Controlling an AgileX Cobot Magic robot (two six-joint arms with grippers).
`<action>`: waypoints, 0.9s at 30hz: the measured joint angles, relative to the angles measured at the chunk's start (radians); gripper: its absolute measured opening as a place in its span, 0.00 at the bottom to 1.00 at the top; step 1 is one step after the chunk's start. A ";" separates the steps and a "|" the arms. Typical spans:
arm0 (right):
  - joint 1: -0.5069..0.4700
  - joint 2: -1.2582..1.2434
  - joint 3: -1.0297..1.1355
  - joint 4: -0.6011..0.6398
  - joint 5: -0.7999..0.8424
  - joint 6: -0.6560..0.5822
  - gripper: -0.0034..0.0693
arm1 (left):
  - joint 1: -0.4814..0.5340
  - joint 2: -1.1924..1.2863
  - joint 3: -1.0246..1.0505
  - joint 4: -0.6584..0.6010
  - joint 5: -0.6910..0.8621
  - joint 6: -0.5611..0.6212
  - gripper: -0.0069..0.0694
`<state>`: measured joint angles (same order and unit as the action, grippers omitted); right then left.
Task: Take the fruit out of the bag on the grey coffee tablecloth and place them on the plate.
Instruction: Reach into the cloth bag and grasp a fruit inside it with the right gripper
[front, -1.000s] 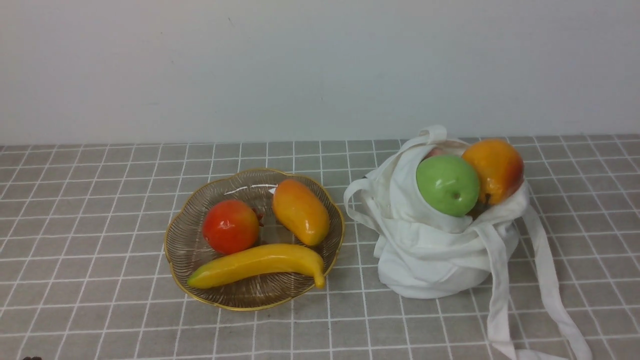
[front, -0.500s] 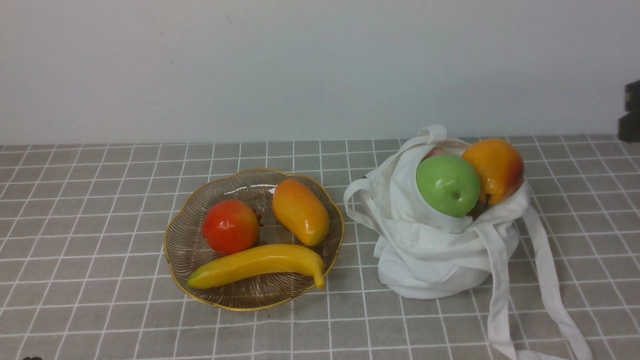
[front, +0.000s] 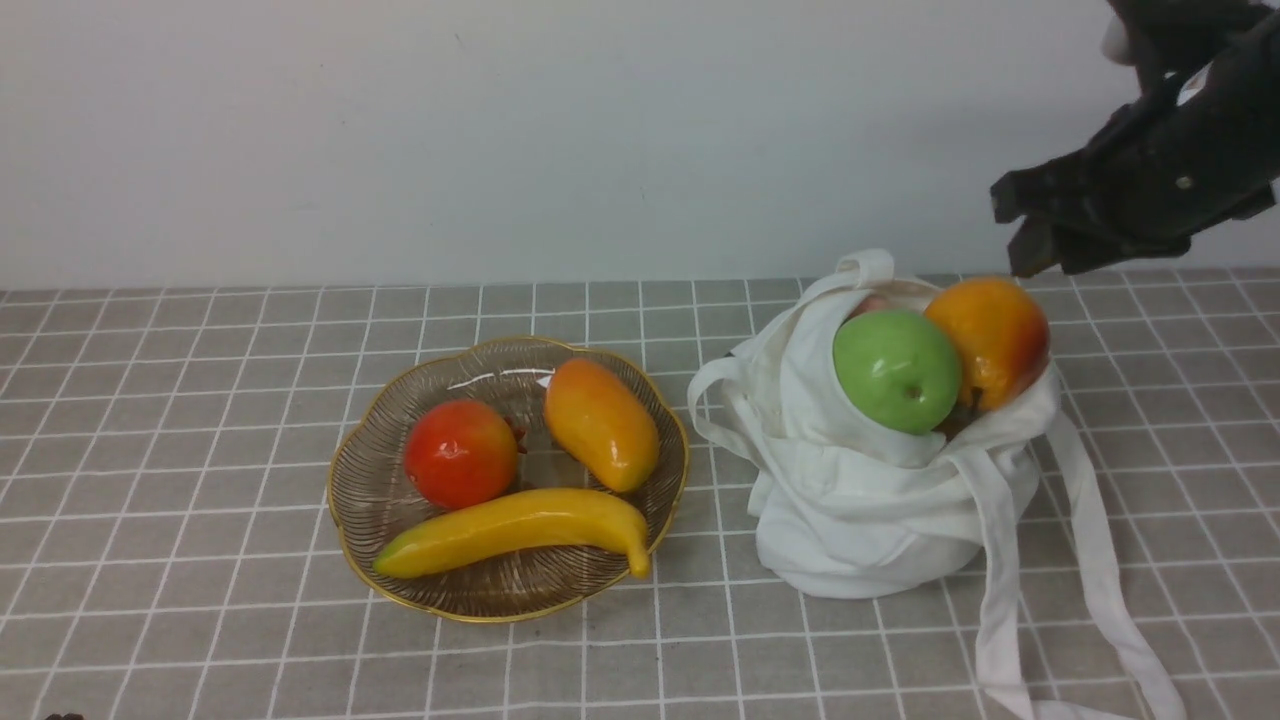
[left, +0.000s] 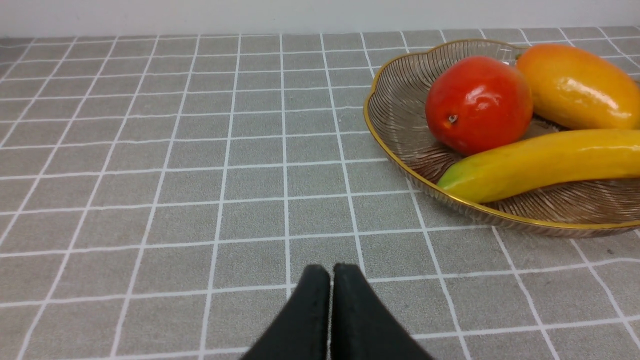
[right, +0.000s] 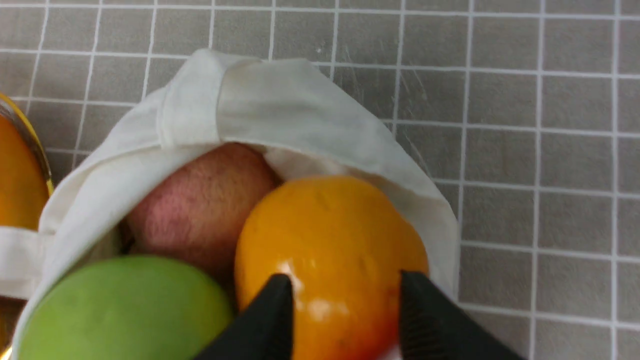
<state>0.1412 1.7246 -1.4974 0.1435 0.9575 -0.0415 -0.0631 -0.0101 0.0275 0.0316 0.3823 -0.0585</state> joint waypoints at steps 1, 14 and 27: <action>0.011 0.015 0.000 -0.001 -0.018 0.000 0.61 | 0.000 0.000 0.000 0.000 0.000 0.000 0.08; 0.022 0.118 -0.001 -0.027 -0.073 0.002 1.00 | 0.000 0.000 0.000 0.000 0.000 0.000 0.08; 0.022 0.124 -0.001 0.020 0.029 -0.013 0.93 | 0.000 0.000 0.000 0.000 0.000 0.000 0.08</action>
<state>0.1635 1.8485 -1.4985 0.1631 0.9861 -0.0542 -0.0631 -0.0101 0.0275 0.0316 0.3823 -0.0585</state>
